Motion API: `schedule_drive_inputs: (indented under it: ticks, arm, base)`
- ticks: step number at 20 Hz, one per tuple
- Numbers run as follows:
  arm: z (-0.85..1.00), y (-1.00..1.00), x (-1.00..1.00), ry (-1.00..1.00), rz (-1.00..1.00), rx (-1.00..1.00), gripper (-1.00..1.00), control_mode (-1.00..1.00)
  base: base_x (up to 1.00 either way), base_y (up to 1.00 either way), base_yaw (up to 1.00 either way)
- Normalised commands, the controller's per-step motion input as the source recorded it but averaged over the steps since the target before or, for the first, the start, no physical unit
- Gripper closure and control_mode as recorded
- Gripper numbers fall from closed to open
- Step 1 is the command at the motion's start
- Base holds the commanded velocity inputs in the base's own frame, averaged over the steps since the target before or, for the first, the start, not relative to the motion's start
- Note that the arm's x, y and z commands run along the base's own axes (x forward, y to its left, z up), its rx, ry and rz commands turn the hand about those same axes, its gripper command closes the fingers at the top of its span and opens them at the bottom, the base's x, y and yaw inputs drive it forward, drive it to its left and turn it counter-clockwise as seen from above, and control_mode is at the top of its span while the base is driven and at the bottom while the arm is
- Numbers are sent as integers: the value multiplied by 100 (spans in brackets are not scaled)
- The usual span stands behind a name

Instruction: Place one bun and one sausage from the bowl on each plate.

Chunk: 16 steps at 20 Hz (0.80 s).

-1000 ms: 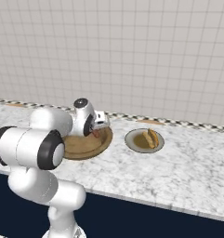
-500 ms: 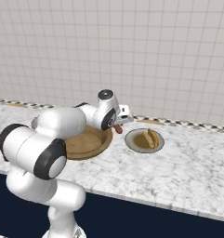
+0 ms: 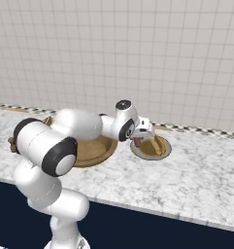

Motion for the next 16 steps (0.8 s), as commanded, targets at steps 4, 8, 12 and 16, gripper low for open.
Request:
schedule_drive_inputs:
  ticks: [4,8,12,16]
  arm:
    - [-48,-4,0,1,-11,0,100,-100]
    - [-30,-1,5,-7,-2,0,100,-100]
    - [-26,0,17,-9,0,0,100,-100]
    - [-35,-2,33,-12,0,0,100,-100]
  base:
    - [0,0,0]
    - [0,0,0]
    - [0,0,0]
    - [0,0,0]
